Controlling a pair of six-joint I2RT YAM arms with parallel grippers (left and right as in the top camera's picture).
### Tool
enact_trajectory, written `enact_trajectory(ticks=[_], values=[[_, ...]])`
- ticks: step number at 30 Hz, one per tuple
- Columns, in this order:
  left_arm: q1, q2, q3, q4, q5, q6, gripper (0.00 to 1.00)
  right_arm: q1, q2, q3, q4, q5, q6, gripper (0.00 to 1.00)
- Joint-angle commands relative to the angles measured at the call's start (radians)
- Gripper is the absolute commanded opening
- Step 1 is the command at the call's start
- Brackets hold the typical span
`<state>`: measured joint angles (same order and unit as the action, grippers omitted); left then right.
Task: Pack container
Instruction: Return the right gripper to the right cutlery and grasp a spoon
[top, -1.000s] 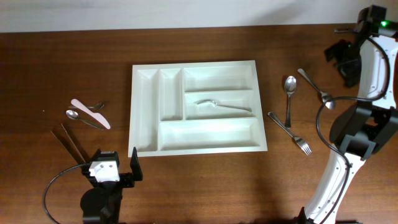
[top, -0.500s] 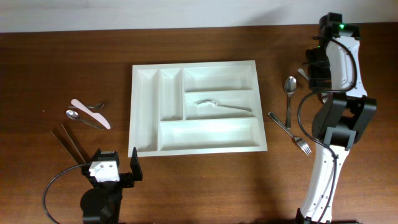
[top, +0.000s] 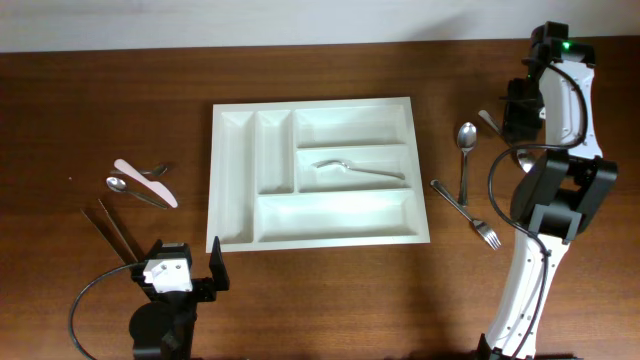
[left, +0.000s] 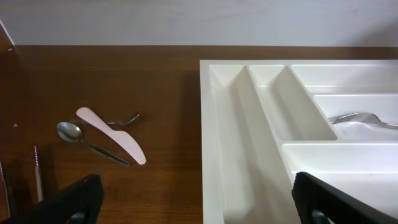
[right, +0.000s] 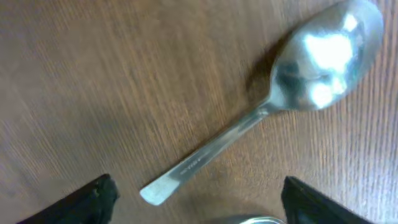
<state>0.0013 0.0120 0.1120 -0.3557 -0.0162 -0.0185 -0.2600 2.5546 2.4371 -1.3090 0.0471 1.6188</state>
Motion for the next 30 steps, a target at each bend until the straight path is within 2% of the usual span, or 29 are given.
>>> enact_trajectory(ticks=[1, 12, 17, 22, 24, 26, 29, 30], values=[[-0.003, -0.006, -0.003, -0.001, 0.01, 0.015, 0.99, 0.004, 0.006, -0.005, -0.005, -0.063, 0.074, 0.99], [-0.003, -0.006, -0.003, -0.001, 0.01, 0.015, 0.99, -0.02, 0.051, -0.09, -0.059, -0.058, 0.093, 1.0], [-0.003, -0.006, -0.003, -0.001, 0.01, 0.015, 0.99, -0.061, 0.051, -0.134, -0.06, -0.019, 0.092, 0.94], [-0.003, -0.006, -0.003, -0.001, 0.01, 0.015, 0.99, -0.103, 0.051, -0.143, -0.056, -0.006, 0.049, 0.63], [-0.003, -0.006, -0.003, -0.001, 0.01, 0.016, 0.99, -0.114, 0.051, -0.143, -0.051, -0.005, -0.001, 0.32], [-0.003, -0.006, -0.003, -0.001, 0.01, 0.015, 0.99, -0.114, 0.051, -0.143, -0.043, -0.005, -0.037, 0.24], [-0.003, -0.006, -0.003, -0.001, 0.01, 0.015, 0.99, -0.114, 0.051, -0.143, -0.037, -0.005, -0.094, 0.06], [-0.003, -0.006, -0.003, -0.001, 0.01, 0.015, 0.99, -0.114, 0.051, -0.143, -0.036, -0.005, -0.097, 0.04]])
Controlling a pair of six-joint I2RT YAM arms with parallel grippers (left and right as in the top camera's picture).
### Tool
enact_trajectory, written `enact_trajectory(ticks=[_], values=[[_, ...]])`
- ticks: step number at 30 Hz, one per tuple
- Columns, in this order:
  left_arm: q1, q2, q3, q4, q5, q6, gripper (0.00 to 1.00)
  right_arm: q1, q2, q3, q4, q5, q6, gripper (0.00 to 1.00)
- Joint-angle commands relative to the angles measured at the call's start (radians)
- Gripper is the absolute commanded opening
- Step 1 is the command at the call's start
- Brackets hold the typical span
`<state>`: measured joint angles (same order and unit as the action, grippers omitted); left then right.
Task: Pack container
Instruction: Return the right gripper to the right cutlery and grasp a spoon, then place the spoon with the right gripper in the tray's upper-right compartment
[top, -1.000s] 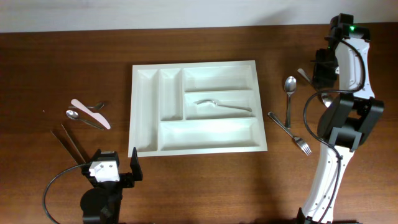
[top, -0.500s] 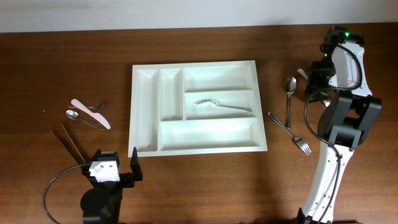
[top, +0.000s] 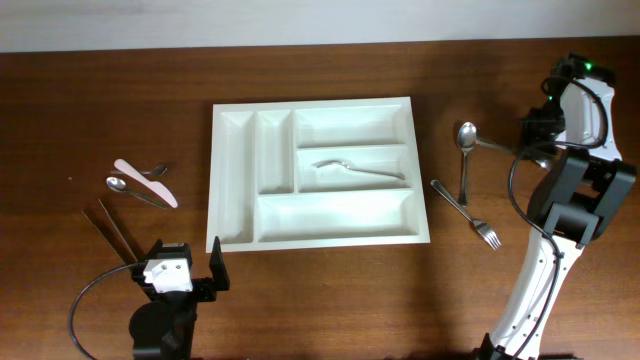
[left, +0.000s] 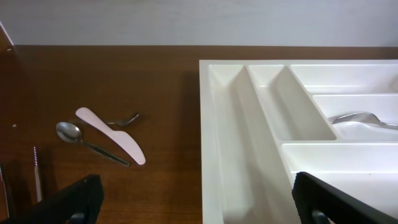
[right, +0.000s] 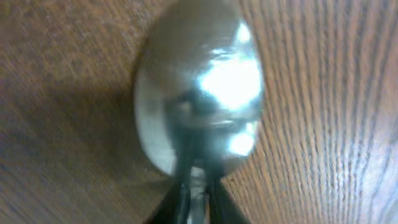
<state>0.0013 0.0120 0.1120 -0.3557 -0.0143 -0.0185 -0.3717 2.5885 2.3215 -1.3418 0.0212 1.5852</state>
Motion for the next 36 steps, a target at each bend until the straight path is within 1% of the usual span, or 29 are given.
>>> enact_trajectory(ticks=[1, 5, 7, 8, 11, 12, 13, 17, 19, 22, 25, 26, 27, 30, 31, 32, 34, 36], values=[[-0.003, -0.006, -0.003, -0.001, 0.008, 0.015, 0.99, -0.002, 0.018, -0.027, -0.004, 0.021, -0.064, 0.04], [-0.003, -0.006, -0.003, -0.001, 0.008, 0.015, 0.99, -0.002, 0.018, -0.027, 0.0, 0.021, -0.119, 0.04], [-0.003, -0.006, -0.003, -0.001, 0.008, 0.015, 0.99, -0.002, 0.018, -0.027, 0.0, 0.028, -0.212, 0.04], [-0.003, -0.006, -0.003, -0.001, 0.008, 0.016, 0.99, -0.002, 0.018, -0.027, 0.004, 0.037, -0.337, 0.04], [-0.003, -0.006, -0.003, -0.001, 0.008, 0.015, 0.99, -0.001, 0.018, -0.027, 0.051, 0.023, -0.566, 0.04], [-0.003, -0.006, -0.003, -0.002, 0.008, 0.015, 0.99, 0.0, 0.018, -0.027, 0.087, 0.011, -0.714, 0.04], [-0.003, -0.006, -0.003, -0.001, 0.008, 0.015, 0.99, 0.001, 0.018, -0.027, 0.108, -0.003, -0.803, 0.04], [-0.003, -0.006, -0.003, -0.001, 0.008, 0.015, 0.99, 0.001, 0.018, -0.027, 0.169, -0.076, -1.063, 0.04], [-0.003, -0.006, -0.003, -0.001, 0.008, 0.016, 0.99, 0.0, 0.015, -0.014, 0.196, -0.177, -1.194, 0.04], [-0.003, -0.006, -0.003, -0.001, 0.008, 0.015, 0.99, -0.001, 0.013, 0.041, 0.198, -0.272, -1.265, 0.04], [-0.003, -0.006, -0.003, -0.001, 0.008, 0.015, 0.99, -0.001, 0.007, 0.132, 0.193, -0.369, -1.336, 0.04], [-0.003, -0.006, -0.003, -0.001, 0.008, 0.015, 0.99, -0.001, 0.004, 0.2, 0.177, -0.414, -1.376, 0.04], [-0.003, -0.006, -0.003, -0.001, 0.008, 0.015, 0.99, -0.001, 0.004, 0.223, 0.17, -0.42, -1.382, 0.04], [-0.003, -0.006, -0.003, -0.001, 0.008, 0.015, 0.99, 0.003, 0.004, 0.406, 0.109, -0.473, -1.446, 0.04], [-0.003, -0.006, -0.003, -0.001, 0.008, 0.015, 0.99, 0.005, 0.004, 0.439, 0.098, -0.496, -1.469, 0.04], [-0.003, -0.006, -0.003, -0.002, 0.008, 0.016, 0.99, 0.013, 0.004, 0.52, 0.061, -0.546, -1.503, 0.04], [-0.003, -0.006, -0.003, -0.001, 0.008, 0.015, 0.99, 0.025, 0.004, 0.579, 0.025, -0.578, -1.506, 0.04], [-0.003, -0.006, -0.003, -0.001, 0.008, 0.015, 0.99, 0.048, 0.004, 0.637, -0.016, -0.621, -1.542, 0.04]])
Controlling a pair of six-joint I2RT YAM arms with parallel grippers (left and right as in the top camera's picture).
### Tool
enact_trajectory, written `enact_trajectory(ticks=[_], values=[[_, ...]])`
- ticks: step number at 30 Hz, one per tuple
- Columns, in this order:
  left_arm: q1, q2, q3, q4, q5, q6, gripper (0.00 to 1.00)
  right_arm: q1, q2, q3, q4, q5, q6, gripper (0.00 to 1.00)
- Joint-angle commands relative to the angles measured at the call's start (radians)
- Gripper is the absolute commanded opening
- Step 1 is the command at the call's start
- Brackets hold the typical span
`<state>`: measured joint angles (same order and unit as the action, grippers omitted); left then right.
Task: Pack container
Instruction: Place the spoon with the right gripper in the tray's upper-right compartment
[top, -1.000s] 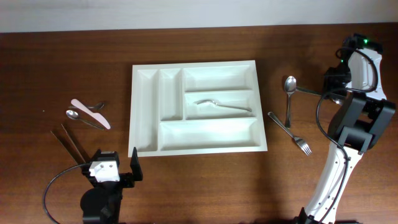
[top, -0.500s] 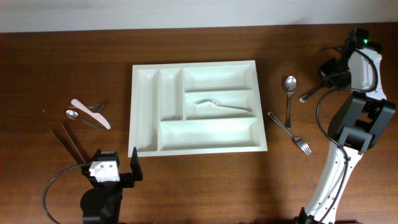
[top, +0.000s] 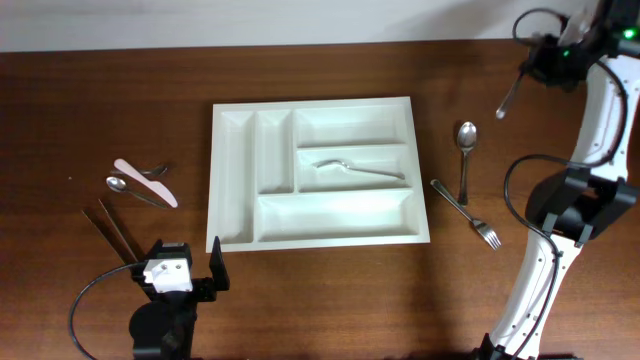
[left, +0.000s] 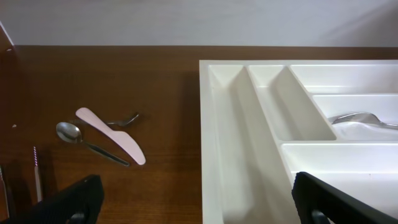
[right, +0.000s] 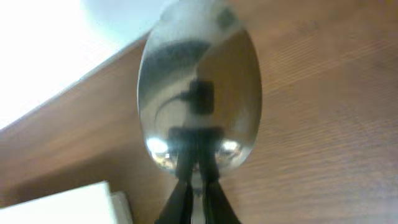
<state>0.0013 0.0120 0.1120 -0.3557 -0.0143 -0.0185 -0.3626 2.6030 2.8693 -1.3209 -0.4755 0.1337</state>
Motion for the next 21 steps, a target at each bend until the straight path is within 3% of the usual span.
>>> enact_trajectory(ticks=[1, 4, 10, 17, 21], values=[[-0.003, -0.006, -0.003, -0.001, 0.008, 0.015, 0.99, 0.057, -0.011, 0.111, -0.06, -0.136, -0.09, 0.04], [-0.003, -0.006, -0.003, -0.001, 0.008, 0.015, 0.99, 0.124, -0.011, 0.139, -0.097, -0.142, -0.067, 0.04], [-0.003, -0.006, -0.003, -0.001, 0.008, 0.015, 0.99, 0.314, -0.01, 0.138, -0.074, -0.004, 0.181, 0.04], [-0.003, -0.006, -0.003, -0.002, 0.008, 0.016, 0.99, 0.547, -0.01, 0.138, -0.082, 0.445, 0.399, 0.04], [-0.003, -0.006, -0.003, -0.001, 0.008, 0.015, 0.99, 0.641, -0.01, 0.134, -0.119, 0.746, 0.697, 0.04]])
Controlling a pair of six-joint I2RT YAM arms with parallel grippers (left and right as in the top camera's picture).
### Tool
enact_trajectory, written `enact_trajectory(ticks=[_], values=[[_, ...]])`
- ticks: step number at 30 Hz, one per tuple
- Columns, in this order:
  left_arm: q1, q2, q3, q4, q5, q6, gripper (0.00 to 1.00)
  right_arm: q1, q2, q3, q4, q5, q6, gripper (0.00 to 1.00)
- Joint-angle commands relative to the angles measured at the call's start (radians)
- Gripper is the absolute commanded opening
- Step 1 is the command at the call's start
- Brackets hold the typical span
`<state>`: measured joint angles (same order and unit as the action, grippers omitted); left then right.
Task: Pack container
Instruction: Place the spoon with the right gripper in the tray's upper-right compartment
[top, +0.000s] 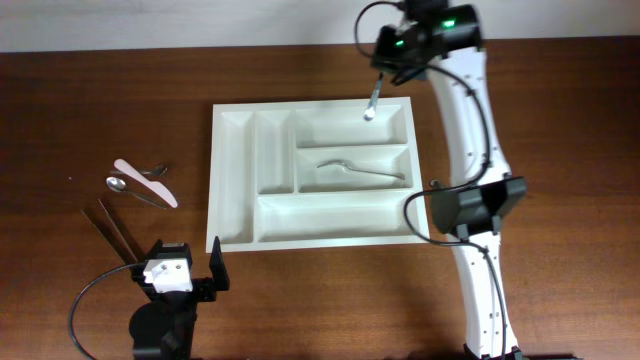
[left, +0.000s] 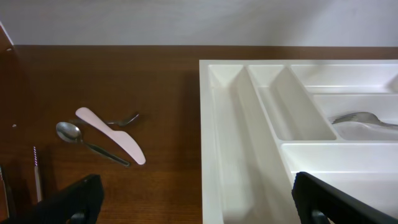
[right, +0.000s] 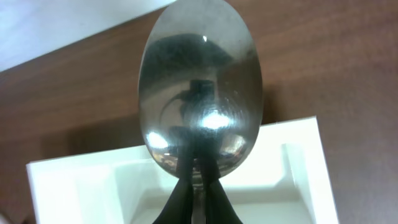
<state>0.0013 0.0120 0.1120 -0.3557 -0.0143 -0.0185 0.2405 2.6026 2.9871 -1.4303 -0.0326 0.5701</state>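
The white cutlery tray (top: 214, 180) lies mid-table, with one fork (top: 352, 168) in its middle right compartment. My right gripper (top: 383, 68) reaches in from the back and is shut on the handle of a steel spoon (top: 371, 102). The spoon hangs bowl down over the tray's back right compartment. In the right wrist view the spoon bowl (right: 199, 109) fills the frame above the shut gripper (right: 198, 190), with the tray (right: 298, 180) beneath. My left gripper (left: 199, 211) rests open at the near left, its fingers (left: 74, 199) wide apart before the tray (left: 214, 143).
Left of the tray lie a pink knife (top: 146, 183), a small spoon (top: 133, 190), a small fork (top: 158, 171) and chopsticks (top: 113, 230); the knife (left: 112, 135) and spoon (left: 87, 143) also show in the left wrist view. The right arm's white links (top: 470, 130) cross the table to the tray's right.
My right gripper, still shut on the spoon, was at the far back right of the table and is now over the tray's back right compartment. The left arm has not moved.
My right gripper stood open over a spoon lying on the table right of the tray. Then it was shut on that spoon's handle low at the table. Later it held the spoon raised at the back right, and now over the tray. The left arm stayed still.
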Motion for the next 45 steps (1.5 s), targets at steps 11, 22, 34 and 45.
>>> enact_trajectory(ticks=[11, 22, 34, 45], values=[[-0.003, -0.006, -0.003, -0.001, 0.008, 0.015, 0.99, 0.165, -0.01, -0.201, 0.007, 0.554, 0.801, 0.04], [-0.003, -0.006, -0.003, -0.001, 0.008, 0.015, 0.99, 0.172, -0.01, -0.393, 0.13, 0.368, 0.827, 0.04], [-0.003, -0.006, -0.003, -0.001, 0.008, 0.015, 0.99, 0.172, -0.01, -0.393, 0.173, 0.296, 0.827, 0.04], [-0.003, -0.006, -0.003, -0.001, 0.008, 0.015, 0.99, 0.172, -0.01, -0.394, 0.039, 0.201, 1.069, 0.04]])
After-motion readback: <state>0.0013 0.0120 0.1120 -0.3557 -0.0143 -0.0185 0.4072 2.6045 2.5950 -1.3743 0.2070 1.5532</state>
